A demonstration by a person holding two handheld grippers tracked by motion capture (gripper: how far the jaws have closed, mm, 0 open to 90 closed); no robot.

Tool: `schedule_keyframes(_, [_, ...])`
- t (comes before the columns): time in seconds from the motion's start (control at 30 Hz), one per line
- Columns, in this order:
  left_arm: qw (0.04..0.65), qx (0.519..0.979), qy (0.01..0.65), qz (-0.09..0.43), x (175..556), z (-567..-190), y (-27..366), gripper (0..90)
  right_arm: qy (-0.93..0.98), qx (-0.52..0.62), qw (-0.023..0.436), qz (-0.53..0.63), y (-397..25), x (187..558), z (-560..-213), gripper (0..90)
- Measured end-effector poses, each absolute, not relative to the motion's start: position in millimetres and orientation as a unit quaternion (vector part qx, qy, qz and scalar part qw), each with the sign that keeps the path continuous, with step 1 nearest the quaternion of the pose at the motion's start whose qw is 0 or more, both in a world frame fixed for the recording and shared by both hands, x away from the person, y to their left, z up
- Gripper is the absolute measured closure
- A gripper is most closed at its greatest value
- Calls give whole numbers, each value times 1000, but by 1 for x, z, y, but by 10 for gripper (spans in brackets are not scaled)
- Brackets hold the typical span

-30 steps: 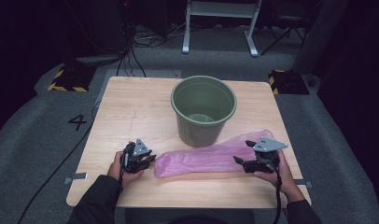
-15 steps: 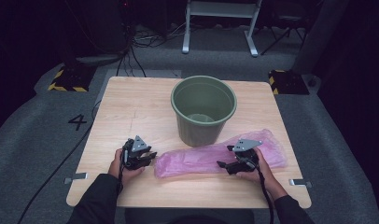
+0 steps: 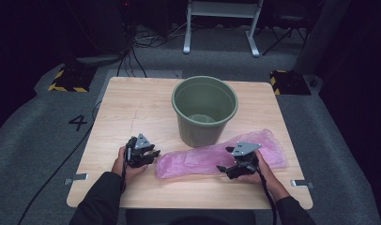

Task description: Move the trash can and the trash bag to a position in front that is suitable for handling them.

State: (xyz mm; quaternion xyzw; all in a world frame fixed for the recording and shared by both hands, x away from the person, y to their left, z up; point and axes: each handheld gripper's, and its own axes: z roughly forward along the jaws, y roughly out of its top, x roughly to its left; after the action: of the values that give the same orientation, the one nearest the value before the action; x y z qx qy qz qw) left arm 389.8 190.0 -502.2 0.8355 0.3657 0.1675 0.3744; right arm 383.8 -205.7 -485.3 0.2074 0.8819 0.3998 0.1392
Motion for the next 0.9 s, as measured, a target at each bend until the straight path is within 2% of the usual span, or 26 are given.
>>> schedule_keyframes(0.17, [373, 835, 368, 169, 390, -502, 191, 617, 885, 195, 140, 398, -204, 376, -487, 153])
schedule_keyframes(0.23, [372, 834, 370, 170, 391, -502, 191, 590, 888, 205, 151, 383, -199, 378, -491, 155])
schedule_keyframes(0.27, [371, 832, 375, 171, 390, -502, 191, 536, 886, 217, 150, 381, -195, 383, -495, 155])
schedule_keyframes(0.37, [370, 830, 380, 172, 392, -502, 191, 515, 884, 220, 143, 387, -195, 388, -498, 154])
schedule_keyframes(0.6, [366, 829, 387, 173, 393, -502, 191, 451, 880, 237, 171, 375, -193, 398, -501, 151])
schedule_keyframes(0.8, [361, 827, 395, 174, 394, -502, 190, 385, 881, 263, 142, 368, -193, 410, -502, 103])
schedule_keyframes(0.87, [354, 824, 401, 188, 395, -503, 190, 293, 882, 280, 120, 361, -194, 417, -502, 81])
schedule_keyframes(0.9, [352, 823, 402, 189, 395, -503, 190, 276, 882, 279, 120, 360, -194, 419, -502, 81])
